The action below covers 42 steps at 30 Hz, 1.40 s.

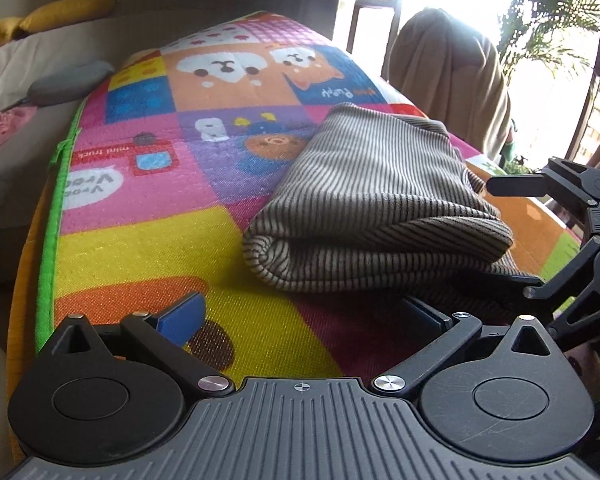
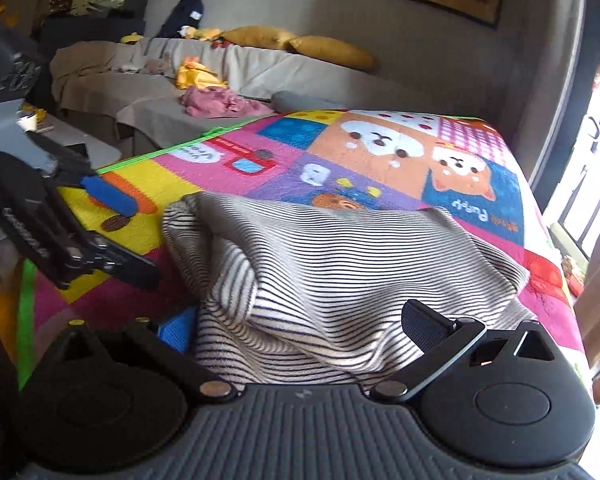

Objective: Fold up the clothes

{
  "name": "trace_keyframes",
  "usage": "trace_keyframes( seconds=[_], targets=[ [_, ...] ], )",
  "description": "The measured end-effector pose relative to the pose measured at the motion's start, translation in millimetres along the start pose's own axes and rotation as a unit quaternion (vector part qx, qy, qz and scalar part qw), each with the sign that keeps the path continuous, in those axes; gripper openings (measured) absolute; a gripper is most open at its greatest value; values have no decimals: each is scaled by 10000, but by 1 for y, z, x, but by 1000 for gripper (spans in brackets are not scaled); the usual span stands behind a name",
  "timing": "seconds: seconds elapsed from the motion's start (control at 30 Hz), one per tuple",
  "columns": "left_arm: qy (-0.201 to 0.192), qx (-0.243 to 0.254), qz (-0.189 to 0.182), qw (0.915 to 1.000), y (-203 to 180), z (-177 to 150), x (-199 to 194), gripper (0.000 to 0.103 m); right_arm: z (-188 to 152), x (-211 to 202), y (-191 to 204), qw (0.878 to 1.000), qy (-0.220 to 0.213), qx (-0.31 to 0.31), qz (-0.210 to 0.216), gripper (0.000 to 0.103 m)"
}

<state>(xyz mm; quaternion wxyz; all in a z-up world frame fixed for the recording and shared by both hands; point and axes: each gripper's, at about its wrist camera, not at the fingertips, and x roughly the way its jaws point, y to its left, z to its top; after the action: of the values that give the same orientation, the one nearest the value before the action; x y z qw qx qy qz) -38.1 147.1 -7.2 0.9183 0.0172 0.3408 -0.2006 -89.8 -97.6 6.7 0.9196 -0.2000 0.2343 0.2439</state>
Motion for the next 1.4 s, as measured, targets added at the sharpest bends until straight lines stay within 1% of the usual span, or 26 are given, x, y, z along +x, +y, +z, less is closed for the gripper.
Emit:
trace_keyframes(
  seconds=[0.1,0.17,0.23,0.27,0.37,0.47,0.5,0.6,0.63,0.7,0.8,0.87,1.0,1.07,1.1,1.13,1.2,1.27,1.4],
  targets=[
    [70,102,166,9998,-5,1,3,103,-2,-5,14,9991,-59,-400,110,103],
    [174,204,392,9989,-13,4,8,103,-4,-6,23,9977,-57,-673,89,103],
    [243,289,399,9985,-19,10,12,103,-4,-2,27,9965,-4,-836,-52,103],
    [274,329,388,9983,-22,12,14,103,-3,-1,25,9962,-4,-851,-172,103],
    [116,399,142,9990,-29,20,9,103,2,2,17,9948,-56,-848,-564,103],
    [-102,876,44,9961,-42,23,-1,103,11,-4,-3,9964,-238,-482,-653,103],
    [-125,1015,49,9947,-45,22,-2,103,12,-6,-6,9965,-266,-422,-666,103],
    [-29,1224,318,9920,-48,22,7,103,12,-8,-12,9964,-313,-330,-710,103],
    [8,1229,458,9914,-46,22,11,103,11,-8,-13,9968,-306,-317,-663,103],
    [-33,1083,596,9923,-40,28,12,103,6,-9,-8,9976,-284,-395,-485,103],
    [-115,843,773,9934,-30,38,13,103,0,-10,5,9965,-304,-739,-239,103],
    [-215,845,680,9939,-29,44,11,103,-2,-9,14,9950,-295,-942,-155,103],
    [-425,886,443,9942,-27,55,7,103,2,7,17,9941,-245,-1025,-252,103],
    [-530,906,324,9939,-27,61,5,103,6,14,10,9952,-208,-892,-351,102],
    [-547,909,226,9941,-24,62,3,103,8,15,2,9957,-226,-783,-445,98],
    [-567,972,129,9936,-22,60,1,103,10,15,-6,9959,-253,-668,-557,96],
    [-614,1130,-60,9917,-16,56,-5,103,14,12,-25,9969,-274,-370,-638,96],
    [-644,1369,-29,9885,-18,53,1,103,15,10,-43,9980,-259,-33,-579,96],
    [-698,1861,83,9800,-24,50,16,103,11,10,-56,9979,-224,236,-559,96]
  ],
)
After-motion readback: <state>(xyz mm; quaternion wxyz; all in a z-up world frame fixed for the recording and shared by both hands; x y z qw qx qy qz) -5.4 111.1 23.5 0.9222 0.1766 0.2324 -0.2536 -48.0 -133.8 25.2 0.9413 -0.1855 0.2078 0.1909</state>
